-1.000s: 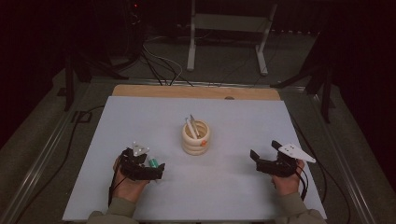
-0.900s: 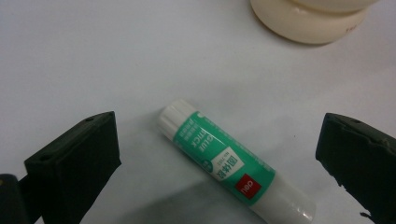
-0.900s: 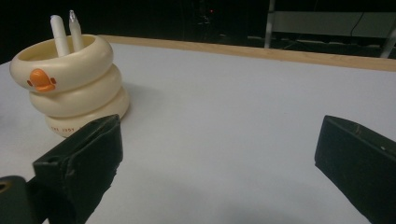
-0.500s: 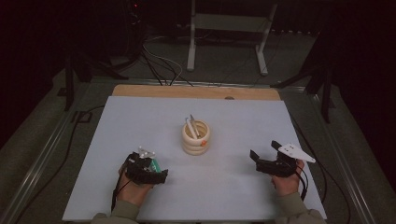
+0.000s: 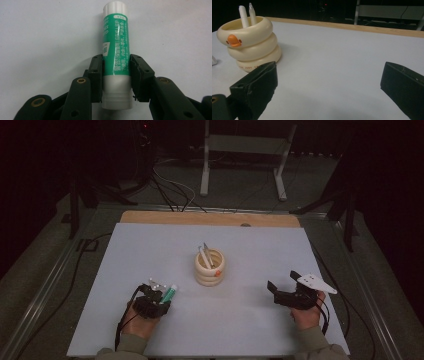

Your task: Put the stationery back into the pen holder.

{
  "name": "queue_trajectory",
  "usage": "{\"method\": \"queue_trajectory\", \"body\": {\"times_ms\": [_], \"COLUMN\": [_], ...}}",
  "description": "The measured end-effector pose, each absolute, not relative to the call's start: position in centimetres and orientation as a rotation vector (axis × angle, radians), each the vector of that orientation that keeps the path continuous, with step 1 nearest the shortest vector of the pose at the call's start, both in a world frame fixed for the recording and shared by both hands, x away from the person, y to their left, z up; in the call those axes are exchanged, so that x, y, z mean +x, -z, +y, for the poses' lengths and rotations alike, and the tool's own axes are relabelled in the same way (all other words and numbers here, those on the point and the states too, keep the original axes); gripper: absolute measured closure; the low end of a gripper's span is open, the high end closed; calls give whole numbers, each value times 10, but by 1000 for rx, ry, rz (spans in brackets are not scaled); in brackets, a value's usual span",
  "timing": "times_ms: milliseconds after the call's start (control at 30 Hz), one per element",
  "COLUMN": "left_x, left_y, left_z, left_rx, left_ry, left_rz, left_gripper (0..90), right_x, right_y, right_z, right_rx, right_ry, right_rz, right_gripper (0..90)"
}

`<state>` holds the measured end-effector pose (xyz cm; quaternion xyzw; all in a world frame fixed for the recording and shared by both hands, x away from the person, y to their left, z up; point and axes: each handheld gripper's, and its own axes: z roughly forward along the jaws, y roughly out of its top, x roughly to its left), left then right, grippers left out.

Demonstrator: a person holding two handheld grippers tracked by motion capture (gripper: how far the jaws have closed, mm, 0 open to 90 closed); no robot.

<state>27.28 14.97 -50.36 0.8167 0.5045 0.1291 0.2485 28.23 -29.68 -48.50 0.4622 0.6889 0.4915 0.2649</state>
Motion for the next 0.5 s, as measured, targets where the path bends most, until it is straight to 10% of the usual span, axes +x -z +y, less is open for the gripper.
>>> {"method": "queue_trajectory", "body": {"times_ms": [500], "left_x": [275], "left_y": [491], "left_z": [163], "left_rx": [2156], "left_ry": [-389], "left_rz": [1347], "left_gripper": [662], "right_x": [283], "right_y": [486], "right_z": [-298], "right_rx": [1256], "right_ry": [-1332], "right_rz": [1862], "right_gripper": [16]}}
